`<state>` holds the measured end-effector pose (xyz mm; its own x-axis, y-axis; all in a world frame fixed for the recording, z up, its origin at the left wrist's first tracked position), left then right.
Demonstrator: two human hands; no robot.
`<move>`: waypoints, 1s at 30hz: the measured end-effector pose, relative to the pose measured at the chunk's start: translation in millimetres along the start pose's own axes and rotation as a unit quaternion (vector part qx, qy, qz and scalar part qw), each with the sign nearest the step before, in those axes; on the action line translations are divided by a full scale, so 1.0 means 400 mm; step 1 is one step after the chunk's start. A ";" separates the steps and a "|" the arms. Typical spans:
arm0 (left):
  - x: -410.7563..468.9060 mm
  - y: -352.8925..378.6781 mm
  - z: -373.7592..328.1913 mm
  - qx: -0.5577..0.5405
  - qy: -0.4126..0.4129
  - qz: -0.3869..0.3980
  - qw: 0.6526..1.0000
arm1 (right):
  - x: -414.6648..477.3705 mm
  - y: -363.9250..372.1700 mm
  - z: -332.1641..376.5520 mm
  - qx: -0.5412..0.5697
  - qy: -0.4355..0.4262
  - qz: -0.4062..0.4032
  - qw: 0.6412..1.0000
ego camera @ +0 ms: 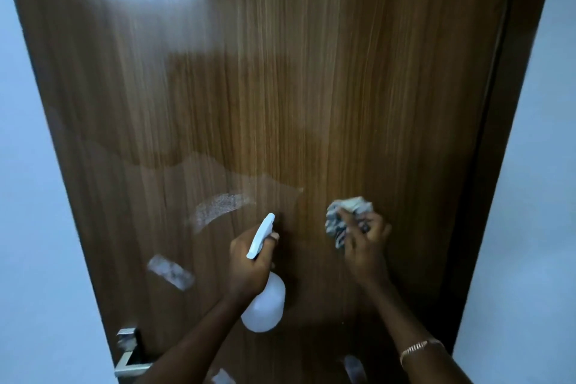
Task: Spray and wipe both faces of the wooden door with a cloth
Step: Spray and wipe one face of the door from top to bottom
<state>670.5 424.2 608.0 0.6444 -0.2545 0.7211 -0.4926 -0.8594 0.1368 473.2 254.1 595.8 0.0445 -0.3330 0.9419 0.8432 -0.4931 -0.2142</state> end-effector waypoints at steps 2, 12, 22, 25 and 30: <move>0.009 -0.024 -0.001 0.007 0.008 -0.002 1.000 | 0.101 -0.006 0.054 0.019 0.076 -0.077 0.994; 0.041 -0.164 0.001 0.025 0.044 -0.034 0.998 | -0.005 0.111 0.196 -0.039 -0.224 -0.009 0.974; 0.046 -0.300 0.056 0.096 0.078 -0.041 0.992 | 0.216 0.092 0.352 -0.002 0.017 -0.180 0.984; 0.035 -0.325 0.061 0.102 0.081 -0.050 0.990 | 0.215 0.149 0.498 -0.009 -0.066 -0.146 0.987; 0.050 -0.386 0.083 0.083 0.056 -0.071 0.993 | -0.082 0.264 0.507 0.010 -0.389 0.013 0.921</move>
<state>779.0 537.0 578.8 0.6269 -0.0839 0.7745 -0.2934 -0.9464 0.1350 669.4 375.9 594.7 0.4278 0.3359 0.8391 0.8462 -0.4752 -0.2412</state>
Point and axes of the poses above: each hand's wrist, its own x-axis towards the middle knuckle, its own y-axis out of the palm, z = x × y, the point moved 6 cm from there along x, towards the middle knuckle, and after that the axes turned 13 degrees about -z, right-handed, at the moved point
